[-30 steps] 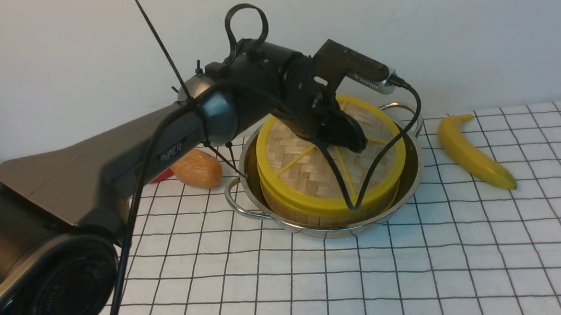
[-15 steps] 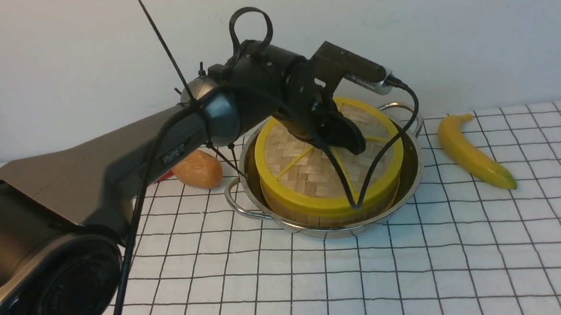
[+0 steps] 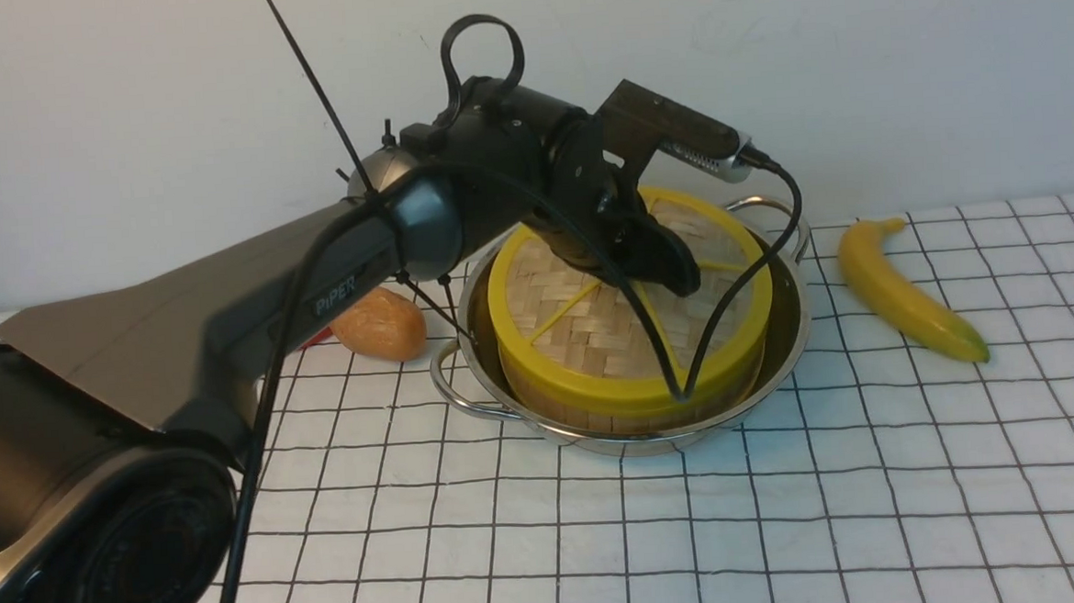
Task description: Place the steamer in the pot on the white tablecloth, and put the lid on the steamer.
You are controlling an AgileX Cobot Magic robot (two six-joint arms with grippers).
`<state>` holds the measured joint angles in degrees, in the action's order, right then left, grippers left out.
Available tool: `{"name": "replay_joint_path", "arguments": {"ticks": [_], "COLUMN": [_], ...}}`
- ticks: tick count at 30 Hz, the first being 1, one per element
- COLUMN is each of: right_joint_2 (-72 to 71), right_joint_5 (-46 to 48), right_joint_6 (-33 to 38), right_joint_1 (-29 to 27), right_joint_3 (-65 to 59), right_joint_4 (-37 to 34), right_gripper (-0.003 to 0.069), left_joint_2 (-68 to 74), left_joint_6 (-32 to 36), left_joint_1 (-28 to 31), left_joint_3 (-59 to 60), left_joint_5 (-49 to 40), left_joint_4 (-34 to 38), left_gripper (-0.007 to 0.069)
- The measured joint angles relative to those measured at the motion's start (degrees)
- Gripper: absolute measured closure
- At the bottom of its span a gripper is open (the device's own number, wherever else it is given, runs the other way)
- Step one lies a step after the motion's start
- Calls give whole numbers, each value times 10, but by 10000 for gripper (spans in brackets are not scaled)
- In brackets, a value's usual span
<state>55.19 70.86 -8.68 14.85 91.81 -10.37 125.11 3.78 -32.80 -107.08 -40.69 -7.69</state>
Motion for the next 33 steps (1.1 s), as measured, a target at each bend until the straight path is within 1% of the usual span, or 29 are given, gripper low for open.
{"name": "replay_joint_path", "arguments": {"ticks": [2,4,5,6,8,9,10,11,13,14,16,18,19,21,22,23,24,25,26,27,28,30,32,33], "right_joint_2": [0,0,0,0,0,0,0,0,0,0,0,0,0,-1,-1,-1,-4,-5,-16,-18,-26,-73,-109,-114], "right_joint_5": [0,0,0,0,0,0,0,0,0,0,0,0,0,0,0,0,0,0,-3,-3,-4,-6,-14,-16], "right_joint_6": [0,0,0,0,0,0,0,0,2,5,15,36,45,58,64,65,71,72,75,75,75,82,87,87], "right_joint_1": [0,0,0,0,0,0,0,0,0,0,0,0,0,0,0,0,0,0,0,0,0,0,0,0], "right_joint_3": [0,0,0,0,0,0,0,0,0,0,0,0,0,0,0,0,-1,-2,-11,-11,-22,-82,-133,-141], "right_joint_4": [0,0,0,0,0,0,0,1,3,5,7,19,26,40,54,57,76,80,92,93,98,113,120,120], "right_gripper": [220,220,220,220,220,220,220,220,220,220,220,225,235,263,301,307,372,389,456,465,499,618,662,662], "left_joint_2": [-2,-11,-13,-24,-45,-48,-63,-75,-101,-114,-132,-166,-184,-207,-226,-233,-264,-268,-305,-310,-328,-399,-445,-456], "left_joint_6": [1,2,2,2,2,2,2,2,2,2,2,2,2,2,2,2,2,2,2,2,2,-2,-8,-9], "left_joint_1": [0,0,0,0,0,0,0,0,0,0,0,0,0,0,0,0,0,0,0,0,0,0,0,0], "left_joint_3": [0,0,0,0,0,0,0,0,0,0,1,1,1,1,5,6,23,25,52,52,67,140,186,192], "left_joint_5": [-5,-11,-12,-13,-16,-16,-22,-31,-62,-81,-108,-161,-182,-203,-214,-216,-222,-222,-221,-221,-221,-197,-180,-175], "left_joint_4": [-2,-5,-5,-6,-9,-10,-15,-19,-28,-32,-40,-52,-58,-66,-69,-69,-71,-71,-74,-74,-76,-86,-89,-89], "left_gripper": [449,361,344,281,199,184,140,118,111,124,174,333,435,545,604,610,643,645,648,648,648,648,648,648]}}
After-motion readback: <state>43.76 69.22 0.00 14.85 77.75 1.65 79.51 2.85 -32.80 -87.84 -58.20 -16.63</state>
